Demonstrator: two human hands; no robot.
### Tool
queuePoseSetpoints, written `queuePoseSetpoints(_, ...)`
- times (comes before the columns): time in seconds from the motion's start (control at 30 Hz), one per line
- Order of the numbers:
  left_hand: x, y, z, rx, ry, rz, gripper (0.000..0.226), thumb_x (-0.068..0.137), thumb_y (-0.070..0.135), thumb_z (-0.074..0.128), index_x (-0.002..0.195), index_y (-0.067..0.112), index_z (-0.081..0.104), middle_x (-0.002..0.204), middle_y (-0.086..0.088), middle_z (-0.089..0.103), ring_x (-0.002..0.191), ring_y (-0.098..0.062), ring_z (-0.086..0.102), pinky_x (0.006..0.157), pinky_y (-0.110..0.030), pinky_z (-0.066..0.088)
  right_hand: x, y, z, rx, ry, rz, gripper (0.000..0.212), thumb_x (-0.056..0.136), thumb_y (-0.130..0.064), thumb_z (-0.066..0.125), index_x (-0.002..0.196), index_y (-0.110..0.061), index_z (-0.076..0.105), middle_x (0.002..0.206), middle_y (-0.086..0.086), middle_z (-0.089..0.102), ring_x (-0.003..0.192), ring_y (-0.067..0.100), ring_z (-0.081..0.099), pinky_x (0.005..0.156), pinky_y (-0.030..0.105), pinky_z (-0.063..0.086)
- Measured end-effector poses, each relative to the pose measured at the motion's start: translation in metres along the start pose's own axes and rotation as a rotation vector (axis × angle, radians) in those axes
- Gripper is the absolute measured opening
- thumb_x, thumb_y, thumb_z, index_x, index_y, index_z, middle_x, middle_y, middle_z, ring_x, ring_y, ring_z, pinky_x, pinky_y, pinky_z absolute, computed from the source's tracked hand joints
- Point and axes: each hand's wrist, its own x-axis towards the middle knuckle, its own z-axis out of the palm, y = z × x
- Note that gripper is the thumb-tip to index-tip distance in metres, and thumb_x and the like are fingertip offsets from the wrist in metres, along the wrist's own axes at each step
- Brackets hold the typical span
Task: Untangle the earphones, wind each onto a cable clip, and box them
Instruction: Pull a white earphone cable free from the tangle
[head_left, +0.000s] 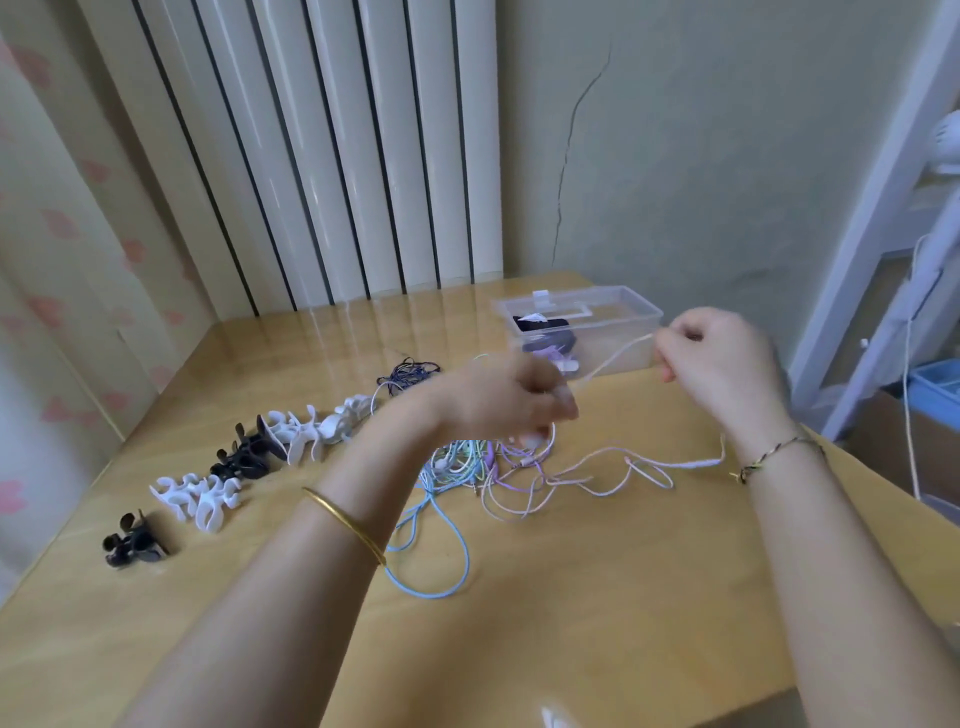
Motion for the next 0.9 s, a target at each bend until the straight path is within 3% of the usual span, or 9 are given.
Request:
queuePoseSetpoints(0.07,0.002,-0.004,0.015,0.116,-0.176,-0.016,0.015,0.096,0.022,0.053,0.101,0.015,0.065,0.081,0.003,0.066,0.063,-0.003,0.056,0.064,-0.018,0.046,-0.006,0.007,-0.005,-0.184,0.003,0.040,0.021,0.080,-0.025,0.051,0.077,-0.005,0.057,0.073,0.012,0.060,0.079,0.036,0.056,0.057,0.030,0.036)
queuePoseSetpoints(0.2,-0.001,-0.022,0.032,0.478,-0.219,-0.090,0.019,0.087,0.025,0.063,0.101,0.014,0.068,0.094,-0.004,0.066,0.093,-0.022,0.062,0.071,-0.024,0.045,-0.009,0.019,-0.006,-0.364,-0.066,0.075,0.021,0.084,-0.021,0.050,0.067,-0.009,0.052,0.084,0.013,0.062,0.079,0.032,0.053,0.063,0.028,0.034)
queuePoseSetpoints(0.3,-0.006,-0.029,0.039,0.673,-0.271,-0.188,0.036,0.082,0.029,0.071,0.115,0.019,0.062,0.115,0.002,0.062,0.110,-0.019,0.057,0.097,-0.034,0.039,-0.008,0.024,-0.003,-0.436,-0.101,0.129,0.016,0.088,-0.022,0.048,0.082,-0.016,0.060,0.102,0.014,0.064,0.092,0.032,0.057,0.070,0.028,0.034)
queuePoseSetpoints(0.37,-0.005,-0.030,0.040,0.883,-0.293,-0.198,0.040,0.082,0.028,0.071,0.118,0.019,0.058,0.117,0.004,0.060,0.111,-0.018,0.055,0.106,-0.042,0.027,-0.008,0.025,0.003,-0.493,-0.182,0.155,0.019,0.092,-0.023,0.046,0.094,-0.015,0.063,0.109,0.011,0.062,0.102,0.030,0.057,0.072,0.028,0.034)
queuePoseSetpoints(0.47,-0.002,-0.032,0.039,1.014,-0.258,-0.157,0.026,0.087,0.016,0.064,0.113,0.018,0.061,0.110,0.001,0.061,0.105,-0.020,0.055,0.104,-0.041,0.026,-0.012,0.024,0.015,-0.564,-0.332,0.169,0.024,0.096,-0.031,0.044,0.100,-0.018,0.063,0.112,0.006,0.062,0.101,0.026,0.056,0.073,0.027,0.034)
queuePoseSetpoints(0.57,-0.001,-0.037,0.031,0.873,-0.114,-0.080,0.017,0.090,0.012,0.053,0.100,0.013,0.066,0.095,-0.003,0.061,0.097,-0.024,0.057,0.100,-0.038,0.033,-0.018,0.024,0.022,-0.559,-0.393,0.154,0.030,0.097,-0.037,0.044,0.078,-0.017,0.056,0.100,0.005,0.062,0.089,0.026,0.054,0.066,0.026,0.034)
queuePoseSetpoints(0.63,-0.002,-0.035,0.022,0.621,-0.001,-0.033,0.014,0.092,0.018,0.053,0.094,0.010,0.063,0.091,-0.004,0.064,0.093,-0.026,0.059,0.085,-0.031,0.043,-0.021,0.022,0.024,-0.532,-0.397,0.123,0.036,0.096,-0.034,0.046,0.065,-0.017,0.046,0.086,0.005,0.056,0.081,0.026,0.051,0.063,0.025,0.034)
queuePoseSetpoints(0.77,-0.002,-0.022,0.001,0.056,0.218,0.038,0.012,0.094,0.021,0.057,0.091,0.010,0.060,0.072,0.003,0.058,0.073,-0.020,0.062,0.070,-0.028,0.047,-0.023,0.013,0.022,-0.512,-0.398,0.075,0.037,0.095,-0.025,0.048,0.060,-0.016,0.041,0.067,0.001,0.047,0.066,0.024,0.047,0.051,0.022,0.029)
queuePoseSetpoints(0.9,-0.001,-0.007,-0.012,-0.265,0.367,0.047,0.011,0.094,0.012,0.055,0.094,0.002,0.058,0.062,-0.001,0.049,0.047,-0.015,0.051,0.054,-0.029,0.049,-0.021,0.006,0.018,-0.491,-0.412,0.042,0.032,0.091,-0.028,0.053,0.062,-0.016,0.044,0.068,0.000,0.050,0.069,0.024,0.049,0.050,0.023,0.029)
